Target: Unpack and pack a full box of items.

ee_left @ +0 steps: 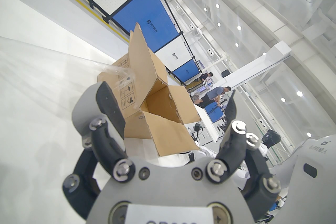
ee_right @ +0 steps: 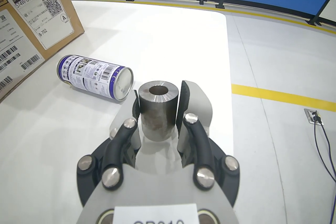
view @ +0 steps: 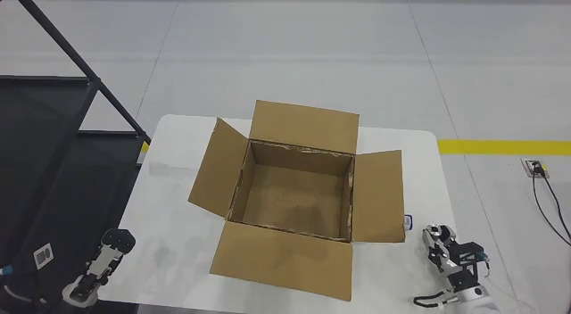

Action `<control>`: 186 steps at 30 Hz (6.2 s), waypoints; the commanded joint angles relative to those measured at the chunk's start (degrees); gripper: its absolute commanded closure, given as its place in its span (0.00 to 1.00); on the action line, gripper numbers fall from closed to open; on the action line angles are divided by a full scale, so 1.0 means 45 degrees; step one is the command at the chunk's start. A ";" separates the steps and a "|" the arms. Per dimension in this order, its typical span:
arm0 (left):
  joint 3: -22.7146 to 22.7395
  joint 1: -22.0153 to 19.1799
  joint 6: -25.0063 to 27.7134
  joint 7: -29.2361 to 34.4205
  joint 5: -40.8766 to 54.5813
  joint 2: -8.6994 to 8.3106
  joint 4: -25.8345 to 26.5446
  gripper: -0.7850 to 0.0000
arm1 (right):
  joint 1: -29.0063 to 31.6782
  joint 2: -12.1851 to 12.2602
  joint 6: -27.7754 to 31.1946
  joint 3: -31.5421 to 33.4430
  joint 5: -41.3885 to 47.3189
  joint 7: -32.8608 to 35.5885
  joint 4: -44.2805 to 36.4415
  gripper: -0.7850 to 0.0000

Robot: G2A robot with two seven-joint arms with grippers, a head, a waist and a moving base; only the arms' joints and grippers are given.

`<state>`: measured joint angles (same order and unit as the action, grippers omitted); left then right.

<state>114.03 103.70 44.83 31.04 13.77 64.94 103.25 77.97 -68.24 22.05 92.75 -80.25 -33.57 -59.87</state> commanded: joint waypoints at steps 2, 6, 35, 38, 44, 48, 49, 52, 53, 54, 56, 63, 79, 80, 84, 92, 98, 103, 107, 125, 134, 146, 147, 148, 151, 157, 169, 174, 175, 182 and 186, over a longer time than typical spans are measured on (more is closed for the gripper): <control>0.0000 0.0000 0.0000 0.0000 0.0000 0.0000 0.0000 0.00 | 0.0085 0.0020 -0.0007 0.0017 -0.0006 0.0034 -0.0103 0.55; 0.0000 0.0000 0.0000 0.0000 0.0000 0.0000 0.0000 0.00 | 0.0217 0.0051 -0.0029 0.0087 0.0062 -0.0005 -0.0266 0.53; 0.0000 0.0000 0.0000 0.0000 0.0000 0.0000 0.0000 0.00 | 0.5496 0.0043 0.4511 -0.0133 0.6329 0.0760 -0.7365 0.12; 0.0000 0.0000 0.0000 0.0000 0.0000 0.0000 0.0000 0.00 | 0.5258 0.0012 0.4232 -0.0393 0.8326 0.2173 -0.7785 0.00; 0.0000 0.0000 0.0000 0.0000 0.0000 0.0000 0.0000 0.00 | 0.5185 0.0033 0.4196 -0.0345 0.8920 0.2819 -0.7987 0.00; 0.0000 0.0000 0.0000 0.0000 0.0000 0.0000 0.0000 0.00 | 0.5185 0.0033 0.4196 -0.0345 0.8920 0.2819 -0.7987 0.00; 0.0000 0.0000 0.0000 0.0000 0.0000 0.0000 0.0000 0.00 | 0.5182 0.0030 0.4155 -0.0349 0.8971 0.2828 -0.7981 0.00; 0.0000 0.0000 0.0000 0.0000 0.0000 0.0000 0.0000 0.00 | 0.5006 -0.0003 0.3993 -0.0537 1.0116 0.3378 -0.7864 0.00; 0.0000 0.0000 0.0000 0.0000 0.0000 0.0000 0.0000 0.00 | 0.4838 -0.0011 0.3866 -0.0630 1.0472 0.3699 -0.7868 0.00; 0.0000 0.0000 0.0000 0.0000 0.0000 0.0000 0.0000 0.00 | 0.4692 -0.0026 0.3762 -0.0761 1.0917 0.3999 -0.7896 0.00; 0.0000 0.0000 0.0000 0.0000 0.0000 0.0000 0.0000 0.00 | 0.4437 -0.0028 0.3650 -0.0953 1.1499 0.4727 -0.8044 0.00; 0.0000 0.0000 0.0000 0.0000 0.0000 0.0000 0.0000 0.00 | 0.4060 -0.0095 0.2653 -0.1326 1.2216 0.5632 -0.8779 0.09; 0.0000 0.0000 0.0000 0.0000 0.0000 0.0000 0.0000 0.00 | 0.3670 -0.0069 0.2123 -0.1381 1.3526 0.7682 -0.9049 0.56; 0.0000 0.0000 0.0000 0.0000 0.0000 0.0000 0.0000 0.00 | 0.3676 -0.0072 0.2095 -0.1399 1.3489 0.7707 -0.9070 0.56; 0.0000 0.0000 0.0000 0.0000 0.0000 0.0000 0.0000 0.00 | 0.3721 -0.0095 0.2030 -0.1500 1.3374 0.7689 -0.9202 0.57; 0.0000 0.0000 0.0000 0.0000 0.0000 0.0000 0.0000 0.00 | 0.3754 -0.0139 0.1867 -0.1719 1.3114 0.7666 -0.9468 0.62; 0.0000 0.0000 0.0000 0.0000 0.0000 0.0000 0.0000 0.00 | 0.3699 -0.0180 0.1669 -0.1949 1.2935 0.7670 -0.9649 0.70; 0.0000 0.0000 0.0000 0.0000 0.0000 0.0000 0.0000 0.00 | 0.3640 -0.0208 0.1598 -0.2156 1.2850 0.7774 -0.9762 0.74; 0.0000 0.0000 0.0000 0.0000 0.0000 0.0000 0.0000 0.00 | 0.3569 -0.0233 0.1481 -0.2317 1.2734 0.7804 -0.9816 0.74; 0.0000 0.0000 0.0000 0.0000 0.0000 0.0000 0.0000 0.00 | 0.2998 -0.0287 0.1376 -0.2685 1.2687 0.8278 -0.9747 0.73; 0.0000 0.0000 0.0000 0.0000 0.0000 0.0000 0.0000 0.00 | 0.2714 -0.0284 0.1497 -0.2681 1.2805 0.8587 -0.9541 0.00; 0.0000 0.0000 0.0000 0.0000 0.0000 0.0000 0.0000 0.00 | 0.4707 -0.0004 0.4387 0.0621 1.1884 0.6691 -0.9136 0.00; 0.0000 0.0000 0.0000 0.0000 0.0000 0.0000 0.0000 0.00 | 0.4809 0.0002 0.4631 0.0872 1.1376 0.6333 -0.8956 0.00; 0.0000 0.0000 0.0000 0.0000 0.0000 0.0000 0.0000 0.00 | 0.4871 0.0018 0.4997 0.1079 1.0954 0.6125 -0.8705 0.00; 0.0000 0.0000 0.0000 0.0000 0.0000 0.0000 0.0000 0.00 | 0.4835 0.0082 0.5790 0.1705 0.9715 0.5665 -0.7726 0.00; 0.0000 0.0000 0.0000 0.0000 0.0000 0.0000 0.0000 0.00 | 0.4714 0.0140 0.6011 0.2014 0.9467 0.5802 -0.6887 0.00; 0.0000 0.0000 0.0000 0.0000 0.0000 0.0000 0.0000 0.00 | 0.3730 0.0127 0.5943 0.1810 0.8579 0.5385 -0.6067 0.00; 0.0000 0.0000 0.0000 0.0000 0.0000 0.0000 0.0000 0.00 | 0.3820 0.0241 0.4987 0.2390 0.4147 0.4620 -0.6785 0.00; 0.0000 0.0000 0.0000 0.0000 0.0000 0.0000 0.0000 0.00 | 0.3869 0.0271 0.4648 0.2464 0.3204 0.4578 -0.6922 0.00; 0.0000 0.0000 0.0000 0.0000 0.0000 0.0000 0.0000 0.00 | 0.3547 0.0301 0.1749 0.1962 -0.0374 0.5655 -0.6863 0.00; 0.0000 0.0000 0.0000 0.0000 0.0000 0.0000 0.0000 0.00 | 0.2651 0.0352 0.1879 0.2057 0.0281 0.6714 -0.5933 0.00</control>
<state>114.03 103.70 44.83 31.04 13.77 64.94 103.25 90.88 -66.69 30.62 101.80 -79.90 -4.39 -87.68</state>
